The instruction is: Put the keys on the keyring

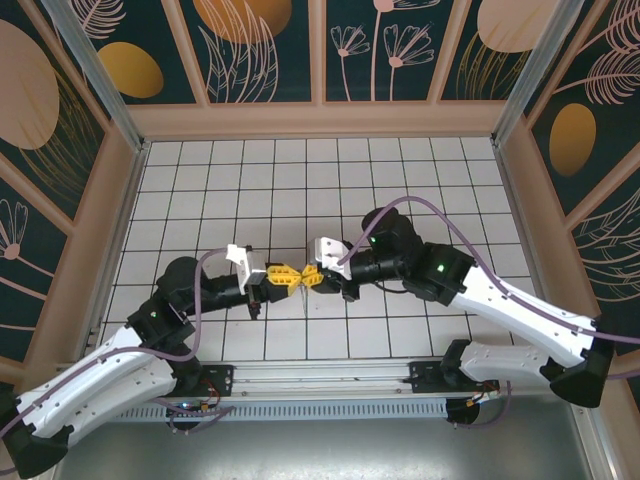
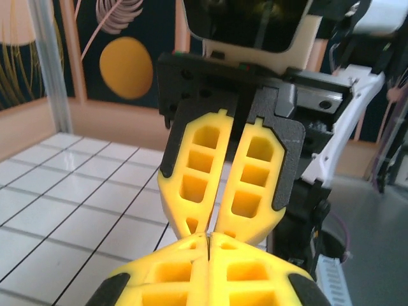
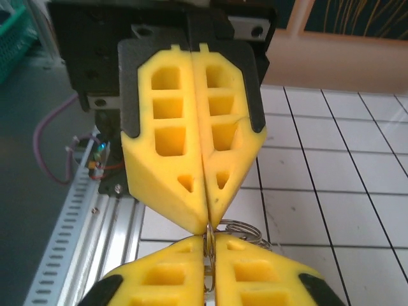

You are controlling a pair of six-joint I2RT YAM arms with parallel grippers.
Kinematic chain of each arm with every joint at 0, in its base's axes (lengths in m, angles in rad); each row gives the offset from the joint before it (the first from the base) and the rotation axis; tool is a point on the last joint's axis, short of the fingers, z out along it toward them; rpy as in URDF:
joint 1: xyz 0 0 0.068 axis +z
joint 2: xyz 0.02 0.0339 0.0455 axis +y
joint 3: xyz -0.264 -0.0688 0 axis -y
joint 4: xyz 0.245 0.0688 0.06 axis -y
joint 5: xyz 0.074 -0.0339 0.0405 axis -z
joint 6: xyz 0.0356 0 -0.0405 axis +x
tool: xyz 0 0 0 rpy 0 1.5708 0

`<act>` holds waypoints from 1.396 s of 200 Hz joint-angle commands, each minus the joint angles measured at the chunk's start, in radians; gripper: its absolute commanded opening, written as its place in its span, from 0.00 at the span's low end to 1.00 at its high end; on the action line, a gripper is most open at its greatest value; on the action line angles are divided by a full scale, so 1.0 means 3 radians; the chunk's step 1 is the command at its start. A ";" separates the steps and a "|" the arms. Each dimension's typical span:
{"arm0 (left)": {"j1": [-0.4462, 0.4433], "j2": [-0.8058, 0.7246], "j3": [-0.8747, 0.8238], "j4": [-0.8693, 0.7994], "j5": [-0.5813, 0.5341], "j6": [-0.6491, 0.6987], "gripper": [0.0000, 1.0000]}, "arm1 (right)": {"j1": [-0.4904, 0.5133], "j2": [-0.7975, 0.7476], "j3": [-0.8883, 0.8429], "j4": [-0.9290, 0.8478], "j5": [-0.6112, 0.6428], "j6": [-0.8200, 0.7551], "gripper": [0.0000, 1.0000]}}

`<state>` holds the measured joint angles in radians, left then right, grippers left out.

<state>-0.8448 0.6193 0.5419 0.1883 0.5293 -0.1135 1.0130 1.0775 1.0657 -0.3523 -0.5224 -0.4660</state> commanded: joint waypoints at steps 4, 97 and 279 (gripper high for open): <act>-0.0021 -0.0058 -0.0157 0.0840 0.0213 -0.0291 0.00 | -0.0011 -0.0115 -0.0105 0.0463 -0.0182 0.0143 0.13; -0.0022 -0.0096 -0.0253 0.0972 0.0295 -0.0389 0.00 | -0.0007 -0.0015 0.0043 0.0349 0.0115 0.0120 0.00; -0.0022 0.0278 0.0158 -0.0228 -0.0164 0.0006 0.00 | 0.0106 -0.0106 0.0261 -0.0023 0.0208 -0.0153 0.00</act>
<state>-0.8471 0.7094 0.6266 0.0982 0.4782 -0.1055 1.0222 1.0946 1.1461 -0.4690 -0.3935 -0.4938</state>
